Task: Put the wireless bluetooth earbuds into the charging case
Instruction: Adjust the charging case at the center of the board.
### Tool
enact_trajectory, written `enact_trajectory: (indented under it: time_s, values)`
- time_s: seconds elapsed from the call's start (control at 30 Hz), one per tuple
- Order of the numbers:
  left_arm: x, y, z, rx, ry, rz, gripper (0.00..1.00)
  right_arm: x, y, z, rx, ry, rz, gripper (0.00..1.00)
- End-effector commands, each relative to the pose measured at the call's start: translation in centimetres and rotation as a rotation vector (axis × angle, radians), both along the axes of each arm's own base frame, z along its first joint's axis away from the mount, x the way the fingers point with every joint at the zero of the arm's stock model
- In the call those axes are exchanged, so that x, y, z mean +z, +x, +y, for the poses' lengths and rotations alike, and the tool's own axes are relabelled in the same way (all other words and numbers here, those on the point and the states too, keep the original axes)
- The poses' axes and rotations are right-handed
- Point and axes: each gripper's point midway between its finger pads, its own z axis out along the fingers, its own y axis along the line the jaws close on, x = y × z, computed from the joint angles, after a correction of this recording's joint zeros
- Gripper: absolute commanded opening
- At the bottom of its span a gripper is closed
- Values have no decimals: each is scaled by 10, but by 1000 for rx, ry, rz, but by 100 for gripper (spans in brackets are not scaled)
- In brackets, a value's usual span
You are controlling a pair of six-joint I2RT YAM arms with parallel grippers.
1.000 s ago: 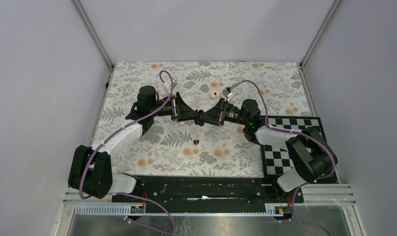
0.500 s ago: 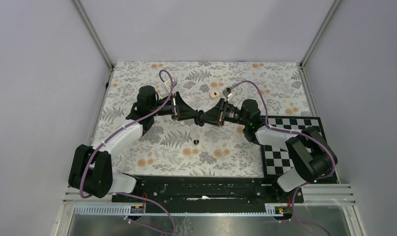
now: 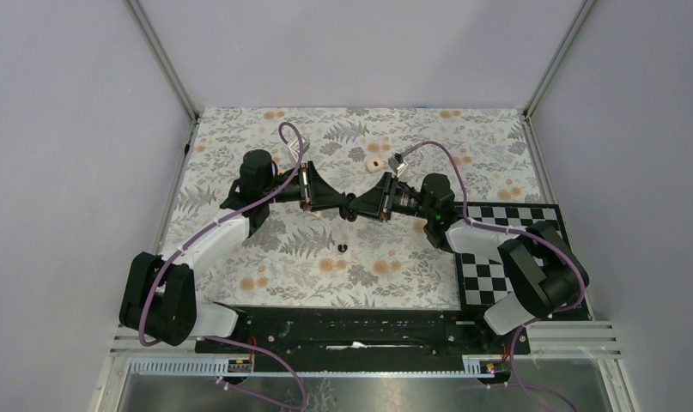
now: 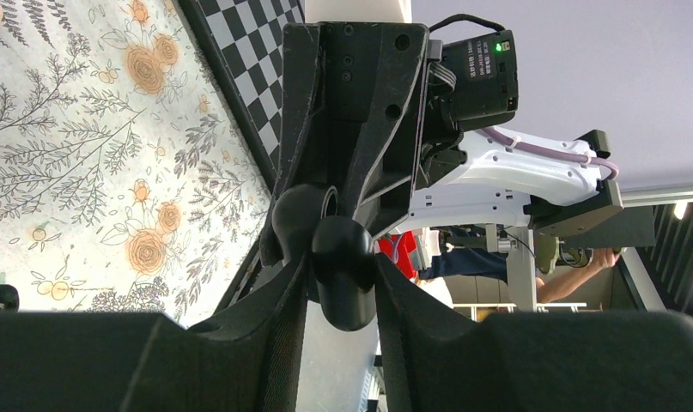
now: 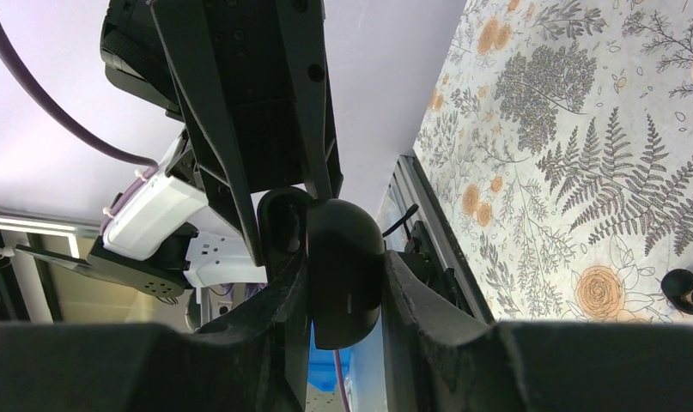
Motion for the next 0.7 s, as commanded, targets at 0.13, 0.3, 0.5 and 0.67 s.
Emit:
enact_trajectory:
  time_s: [0.13,0.3,0.5,0.67]
  values:
    - [-3,-2,-2,-15,11,-38,39,24,-4,0,27,76,-78,0]
    - [-1,0,-3,-9,9,-44,23,22,-4,-1,23,75,-72,0]
    - [3,-1,-3,-11,3,-52,9,19,-5,-1,23,73,-64,0]
    - [1,-1,-3,-17,3,-46,24,20,-6,-2,23,80,-70,0]
